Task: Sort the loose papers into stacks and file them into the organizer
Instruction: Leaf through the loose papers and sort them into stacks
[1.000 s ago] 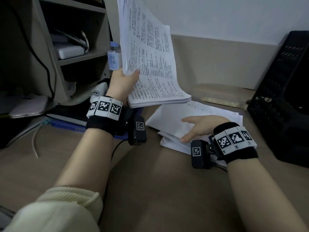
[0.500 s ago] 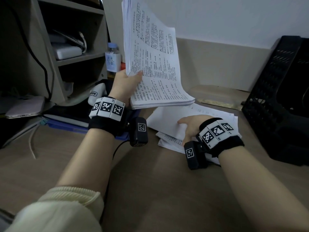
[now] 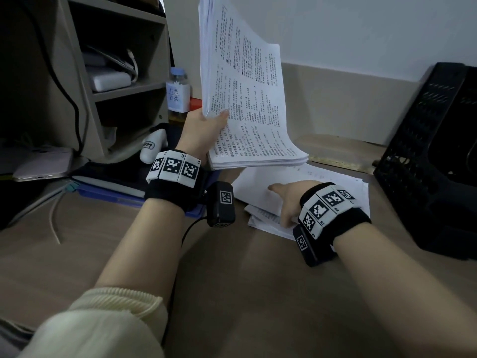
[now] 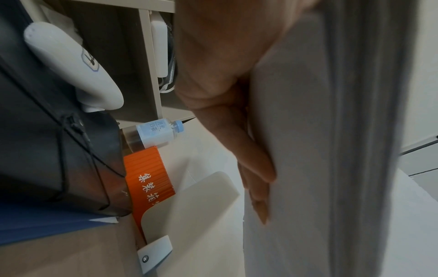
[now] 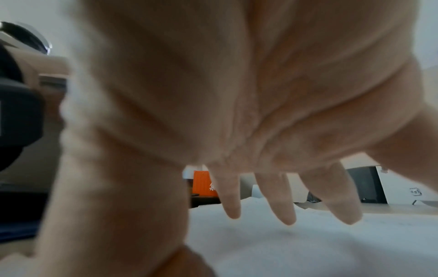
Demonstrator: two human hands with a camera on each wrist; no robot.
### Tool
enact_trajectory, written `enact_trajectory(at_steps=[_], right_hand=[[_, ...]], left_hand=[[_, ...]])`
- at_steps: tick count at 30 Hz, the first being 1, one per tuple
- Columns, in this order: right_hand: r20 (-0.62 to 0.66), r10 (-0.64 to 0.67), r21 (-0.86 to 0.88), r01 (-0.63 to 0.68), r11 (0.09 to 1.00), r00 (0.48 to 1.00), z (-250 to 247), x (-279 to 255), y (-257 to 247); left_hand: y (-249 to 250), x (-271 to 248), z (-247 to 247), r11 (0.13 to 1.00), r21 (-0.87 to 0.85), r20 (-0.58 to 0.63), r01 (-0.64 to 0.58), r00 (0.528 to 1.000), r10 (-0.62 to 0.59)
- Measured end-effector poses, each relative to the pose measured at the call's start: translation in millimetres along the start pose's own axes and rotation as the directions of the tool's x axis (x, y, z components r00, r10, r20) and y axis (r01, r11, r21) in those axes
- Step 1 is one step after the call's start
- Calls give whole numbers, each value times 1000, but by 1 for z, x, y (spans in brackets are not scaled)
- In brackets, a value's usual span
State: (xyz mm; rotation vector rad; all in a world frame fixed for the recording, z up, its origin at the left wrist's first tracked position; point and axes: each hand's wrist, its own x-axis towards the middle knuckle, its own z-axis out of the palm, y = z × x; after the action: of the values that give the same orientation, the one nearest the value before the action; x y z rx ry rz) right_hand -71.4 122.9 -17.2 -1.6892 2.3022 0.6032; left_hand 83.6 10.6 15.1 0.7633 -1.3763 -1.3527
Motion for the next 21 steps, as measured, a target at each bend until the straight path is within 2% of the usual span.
enact_trajectory(at_steps=[5,8,13,16,21], right_hand=[[-147,-22,-76,11,997,989,11,13,-5],[-150,2,-29,-6,1000,989,3,17,-6],[-278,104,135,-68,989,955,3,18,6],[-358,197,284,-94,954,913,2,17,18],[-475,396,587,-52,808,786,-1,11,42]], left_hand=[[-2,2,-1,1000,-7,-13,8,1000,-8],[-2,2,-1,1000,-11,-14,9,1000,-9],[1,3,-2,1000,-4,-42,-18,999,18],[3,3,-4,1000,-12,-52,-24,998,24],[6,2,-5,999,-49,-72,-23,997,20]])
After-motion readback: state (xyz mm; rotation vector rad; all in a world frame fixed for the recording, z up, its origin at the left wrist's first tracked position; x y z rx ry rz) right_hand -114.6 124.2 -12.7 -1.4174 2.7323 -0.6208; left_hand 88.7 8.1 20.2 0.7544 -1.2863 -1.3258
